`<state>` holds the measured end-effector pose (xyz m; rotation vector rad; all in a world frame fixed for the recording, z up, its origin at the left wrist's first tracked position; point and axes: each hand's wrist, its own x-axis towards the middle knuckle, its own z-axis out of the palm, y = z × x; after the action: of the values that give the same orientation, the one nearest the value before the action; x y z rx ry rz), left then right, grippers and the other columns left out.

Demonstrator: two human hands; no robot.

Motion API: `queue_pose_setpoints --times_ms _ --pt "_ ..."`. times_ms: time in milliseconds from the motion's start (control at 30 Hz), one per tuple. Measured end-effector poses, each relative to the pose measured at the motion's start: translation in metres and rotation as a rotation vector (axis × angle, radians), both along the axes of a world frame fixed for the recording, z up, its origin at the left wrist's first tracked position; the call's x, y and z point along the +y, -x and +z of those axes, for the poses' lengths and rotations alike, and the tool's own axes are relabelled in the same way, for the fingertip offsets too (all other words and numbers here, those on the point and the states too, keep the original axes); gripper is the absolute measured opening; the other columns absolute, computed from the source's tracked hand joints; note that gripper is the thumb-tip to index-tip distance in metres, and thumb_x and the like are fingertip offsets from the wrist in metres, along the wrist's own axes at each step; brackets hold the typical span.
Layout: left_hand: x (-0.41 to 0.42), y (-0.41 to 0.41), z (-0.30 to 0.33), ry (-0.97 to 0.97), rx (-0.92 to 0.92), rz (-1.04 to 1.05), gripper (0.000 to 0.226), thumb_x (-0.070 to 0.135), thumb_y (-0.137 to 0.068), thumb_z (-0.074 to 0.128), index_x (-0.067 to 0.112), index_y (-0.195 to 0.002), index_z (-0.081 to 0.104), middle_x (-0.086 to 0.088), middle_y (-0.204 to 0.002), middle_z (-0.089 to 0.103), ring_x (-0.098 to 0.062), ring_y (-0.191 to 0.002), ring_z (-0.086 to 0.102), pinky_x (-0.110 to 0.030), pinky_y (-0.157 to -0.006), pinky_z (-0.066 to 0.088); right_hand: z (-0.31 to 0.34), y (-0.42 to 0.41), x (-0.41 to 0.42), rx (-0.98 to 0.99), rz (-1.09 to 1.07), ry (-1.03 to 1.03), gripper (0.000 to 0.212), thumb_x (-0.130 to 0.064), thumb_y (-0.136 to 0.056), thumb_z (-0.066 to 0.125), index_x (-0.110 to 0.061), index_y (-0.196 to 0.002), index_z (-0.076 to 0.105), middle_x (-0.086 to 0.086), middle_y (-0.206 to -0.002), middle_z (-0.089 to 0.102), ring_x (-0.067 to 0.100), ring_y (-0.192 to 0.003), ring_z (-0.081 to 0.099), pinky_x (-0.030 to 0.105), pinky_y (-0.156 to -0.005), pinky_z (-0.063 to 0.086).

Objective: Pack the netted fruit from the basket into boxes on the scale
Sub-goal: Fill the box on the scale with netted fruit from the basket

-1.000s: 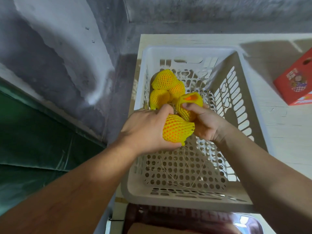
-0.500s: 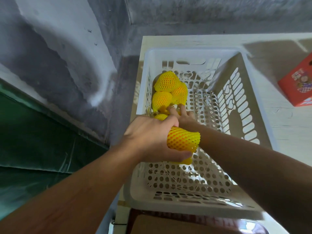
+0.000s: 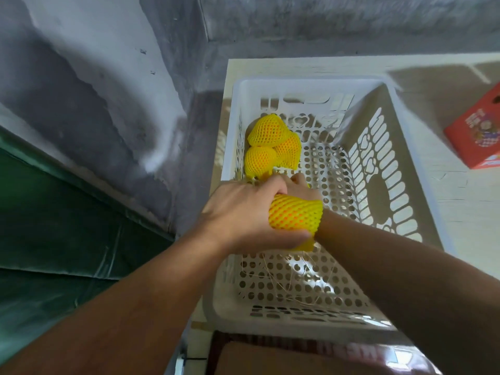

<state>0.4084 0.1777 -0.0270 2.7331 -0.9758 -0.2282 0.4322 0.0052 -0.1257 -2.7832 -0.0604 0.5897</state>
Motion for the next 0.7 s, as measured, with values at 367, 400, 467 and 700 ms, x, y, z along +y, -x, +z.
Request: queue_pose_setpoints --times_ms 367,400,467,700 --pt "0.012 0.02 0.016 0.247 0.191 0.082 0.077 0.093 -0.064 0.054 0.043 -0.12 0.042 0.01 -0.103 0.061 -0.022 -0.092 0.064 -0.04 -0.075 0.051 0.131 0.122 -0.06 -0.334 -0.129 -0.006 0.087 -0.058 -0.066 0.08 -0.037 -0.141 0.042 -0.005 -0.122 0.043 0.034 -0.125 0.04 0.046 -0.092 0.042" --pt "0.014 0.027 0.02 0.277 0.213 0.072 0.076 0.092 -0.063 0.058 0.043 -0.12 0.042 0.012 -0.101 0.06 -0.021 -0.092 0.065 -0.041 -0.074 0.054 0.141 0.137 -0.059 -0.357 -0.13 0.029 0.087 -0.057 -0.066 0.08 -0.04 -0.14 0.04 -0.005 -0.126 0.044 0.032 -0.125 0.038 0.046 -0.083 0.045" --pt "0.021 0.043 0.031 0.332 0.274 0.037 0.077 0.09 -0.063 0.063 0.043 -0.12 0.042 0.015 -0.101 0.059 -0.018 -0.092 0.066 -0.044 -0.074 0.058 0.158 0.164 -0.057 -0.385 -0.116 0.101 0.087 -0.059 -0.064 0.08 -0.044 -0.139 0.038 -0.007 -0.13 0.044 0.03 -0.127 0.035 0.048 -0.075 0.049" --pt "0.054 0.135 0.087 0.741 0.469 0.082 0.083 0.074 -0.067 0.083 0.048 -0.13 0.035 0.018 -0.124 0.057 -0.002 -0.104 0.067 -0.031 -0.082 0.062 0.223 0.263 -0.029 -0.617 -0.311 -0.135 0.09 -0.073 -0.062 0.063 -0.034 -0.14 0.043 -0.002 -0.128 0.049 0.032 -0.122 0.043 0.055 -0.095 0.047"
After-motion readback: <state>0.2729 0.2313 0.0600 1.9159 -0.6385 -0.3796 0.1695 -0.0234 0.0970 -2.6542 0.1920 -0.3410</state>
